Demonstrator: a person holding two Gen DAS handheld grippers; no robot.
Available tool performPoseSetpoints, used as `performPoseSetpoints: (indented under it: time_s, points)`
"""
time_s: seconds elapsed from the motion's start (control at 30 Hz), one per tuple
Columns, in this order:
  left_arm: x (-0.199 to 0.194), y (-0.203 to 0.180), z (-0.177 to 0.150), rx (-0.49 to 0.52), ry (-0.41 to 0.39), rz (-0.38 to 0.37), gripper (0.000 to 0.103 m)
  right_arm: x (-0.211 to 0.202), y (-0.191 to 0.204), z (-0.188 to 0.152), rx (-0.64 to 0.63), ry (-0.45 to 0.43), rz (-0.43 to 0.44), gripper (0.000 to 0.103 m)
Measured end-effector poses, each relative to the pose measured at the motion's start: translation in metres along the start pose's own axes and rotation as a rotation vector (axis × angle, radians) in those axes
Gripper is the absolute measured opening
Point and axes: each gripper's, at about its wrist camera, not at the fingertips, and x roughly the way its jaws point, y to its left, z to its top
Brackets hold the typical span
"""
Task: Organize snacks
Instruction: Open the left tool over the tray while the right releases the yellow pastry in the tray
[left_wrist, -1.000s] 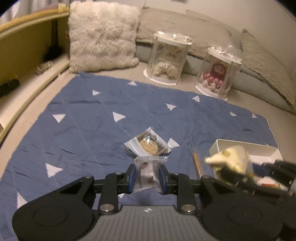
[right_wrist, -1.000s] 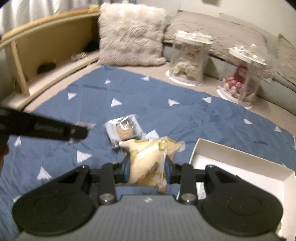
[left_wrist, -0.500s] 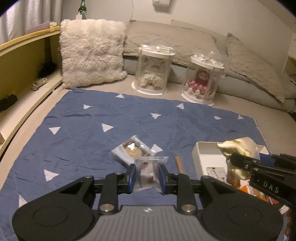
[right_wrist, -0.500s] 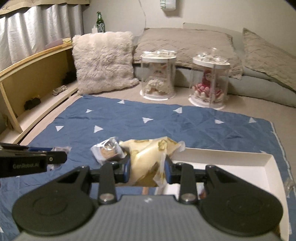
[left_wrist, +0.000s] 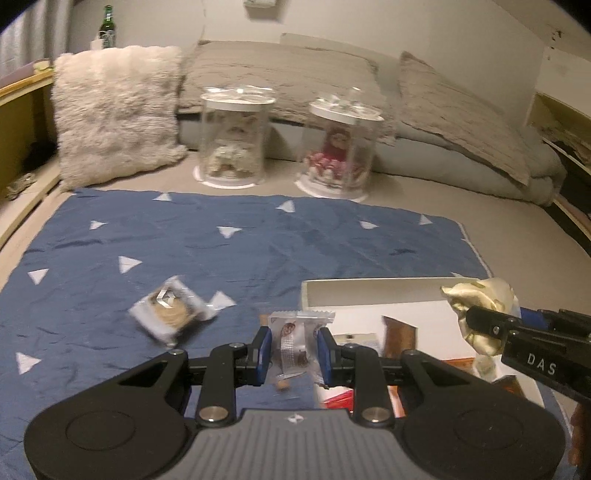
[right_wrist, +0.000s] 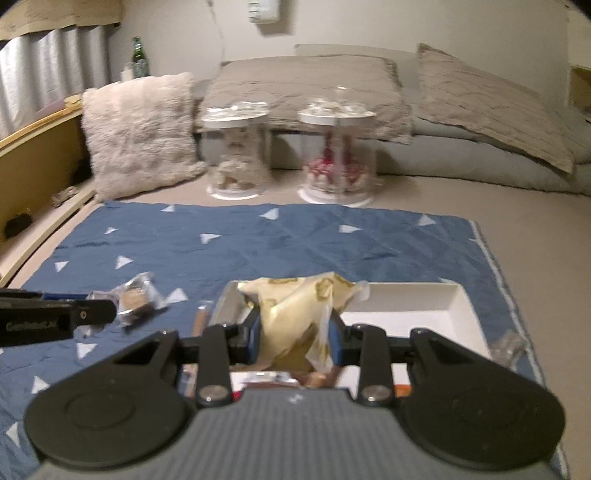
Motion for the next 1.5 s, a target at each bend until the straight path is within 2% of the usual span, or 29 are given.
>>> performPoseSetpoints:
  time_s: [0.43, 0.67, 0.83, 1.1, 1.23, 1.27, 1.33, 1.37, 1.4, 1.5]
  points:
    - [0.040, -0.063, 0.003, 0.015, 0.030, -0.125, 0.029, 0.006, -0.077, -0.010, 0.080, 0.008, -0.099, 0.040]
    - [0.072, -0.092, 0.004, 0.030, 0.052, -0.196, 0.029, 0.028, -0.116, -0.011, 0.141, 0.026, -0.140, 0.040]
    - [0.102, -0.106, 0.003, 0.021, 0.074, -0.229, 0.029, 0.050, -0.136, -0.014, 0.180, 0.046, -0.153, 0.040]
    - [0.154, -0.129, -0.007, 0.003, 0.132, -0.289, 0.029, 0.086, -0.156, -0.016, 0.252, 0.035, -0.126, 0.041]
    - [0.171, -0.132, -0.012, -0.050, 0.146, -0.357, 0.029, 0.101, -0.159, -0.018, 0.262, 0.040, -0.116, 0.041]
    - [0.174, -0.132, -0.013, -0.058, 0.144, -0.366, 0.031, 0.104, -0.160, -0.018, 0.265, 0.042, -0.117, 0.041]
    - [0.179, -0.135, -0.015, -0.055, 0.155, -0.379, 0.048, 0.108, -0.163, -0.019, 0.281, 0.038, -0.122, 0.045]
    - [0.180, -0.136, -0.015, -0.049, 0.161, -0.374, 0.060, 0.109, -0.166, -0.020, 0.296, 0.036, -0.124, 0.051]
    - [0.181, -0.137, -0.015, -0.040, 0.161, -0.366, 0.062, 0.110, -0.168, -0.021, 0.310, 0.040, -0.124, 0.058]
    - [0.181, -0.137, -0.017, -0.024, 0.176, -0.356, 0.062, 0.110, -0.169, -0.022, 0.311, 0.059, -0.135, 0.059]
